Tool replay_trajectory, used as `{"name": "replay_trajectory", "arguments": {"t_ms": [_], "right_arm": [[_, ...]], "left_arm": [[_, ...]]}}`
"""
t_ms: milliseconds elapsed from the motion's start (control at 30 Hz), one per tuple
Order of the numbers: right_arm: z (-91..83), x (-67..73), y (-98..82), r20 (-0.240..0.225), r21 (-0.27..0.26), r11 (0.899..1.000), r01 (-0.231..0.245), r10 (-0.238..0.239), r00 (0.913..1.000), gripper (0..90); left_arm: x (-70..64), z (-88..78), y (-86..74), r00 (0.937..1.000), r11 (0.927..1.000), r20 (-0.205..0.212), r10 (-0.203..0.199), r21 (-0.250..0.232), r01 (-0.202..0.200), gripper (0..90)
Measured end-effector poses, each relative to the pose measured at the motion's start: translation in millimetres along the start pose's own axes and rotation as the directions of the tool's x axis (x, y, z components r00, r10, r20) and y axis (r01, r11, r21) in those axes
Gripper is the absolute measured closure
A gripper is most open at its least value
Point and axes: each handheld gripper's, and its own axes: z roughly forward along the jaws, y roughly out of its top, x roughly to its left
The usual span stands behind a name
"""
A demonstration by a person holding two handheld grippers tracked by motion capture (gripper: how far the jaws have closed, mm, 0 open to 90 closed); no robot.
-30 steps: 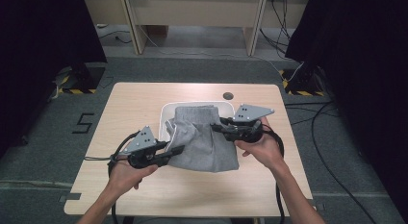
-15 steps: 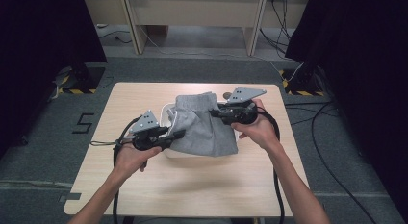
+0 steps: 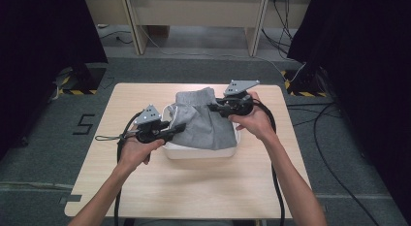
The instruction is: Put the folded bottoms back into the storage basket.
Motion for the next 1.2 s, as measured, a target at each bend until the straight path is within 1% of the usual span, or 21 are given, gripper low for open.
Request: {"name": "replay_trajectory", "arguments": {"t_ms": [100, 233, 300, 333, 367, 433, 600, 733, 933, 1167, 1200], "right_arm": [[2.9, -2.0, 0.0, 0.002, 0.001, 1.0, -0.003, 0.003, 1.0, 72.8], [9.2, -9.2, -1.3, 0.008, 0.006, 1.0, -0.009, 0.009, 0.9999, 72.8], [10.7, -10.4, -1.8, 0.007, 0.008, 1.0, -0.011, 0.011, 0.9999, 72.8], [14.3, -12.1, -3.2, 0.006, 0.015, 1.0, -0.012, 0.012, 0.9999, 72.7], [15.9, -12.5, -3.9, 0.007, 0.023, 1.0, -0.013, 0.013, 0.9999, 72.7], [17.2, -12.7, -4.7, 0.008, 0.029, 0.999, -0.013, 0.013, 0.9999, 72.7], [24.2, -15.5, -9.5, 0.011, 0.034, 0.999, -0.024, 0.024, 0.9997, 72.7], [28.8, -16.8, -12.2, 0.012, 0.038, 0.999, -0.02, 0.019, 0.9997, 72.6], [34.5, -17.7, -15.7, 0.013, 0.042, 0.999, -0.023, 0.022, 0.9997, 72.6], [45.9, -22.8, -24.3, 0.012, 0.055, 0.998, -0.035, 0.035, 0.9993, 72.5], [49.0, -23.4, -27.3, 0.01, 0.064, 0.997, -0.042, 0.041, 0.9991, 72.5]], "left_arm": [[2.0, 2.6, 0.1, 1.0, 1.0, -0.006, -0.001, 0.005, 0.001, 72.6], [8.2, 7.9, -0.6, 0.9997, 0.9999, -0.022, -0.006, 0.016, 0.006, 72.6], [9.4, 9.2, -1.2, 0.9997, 0.9998, -0.025, -0.008, 0.02, 0.009, 72.6], [10.6, 10.6, -1.9, 0.9996, 0.9996, -0.027, -0.011, 0.024, 0.012, 72.6], [12.6, 13.7, -4.0, 0.9995, 0.9994, -0.028, -0.017, 0.031, 0.018, 72.6], [13.7, 15.8, -5.5, 0.9994, 0.9992, -0.032, -0.015, 0.036, 0.016, 72.6], [16.5, 20.1, -9.3, 0.999, 0.9991, -0.042, -0.016, 0.04, 0.017, 72.6], [19.7, 23.1, -13.4, 0.9986, 0.9986, -0.048, -0.023, 0.047, 0.025, 72.6], [23.0, 27.8, -19.4, 0.9979, 0.998, -0.061, -0.023, 0.058, 0.026, 72.6], [28.2, 37.1, -28.8, 0.9967, 0.9962, -0.068, -0.044, 0.073, 0.049, 72.5], [28.8, 38.2, -30.2, 0.9966, 0.9957, -0.068, -0.047, 0.077, 0.052, 72.5]]}}
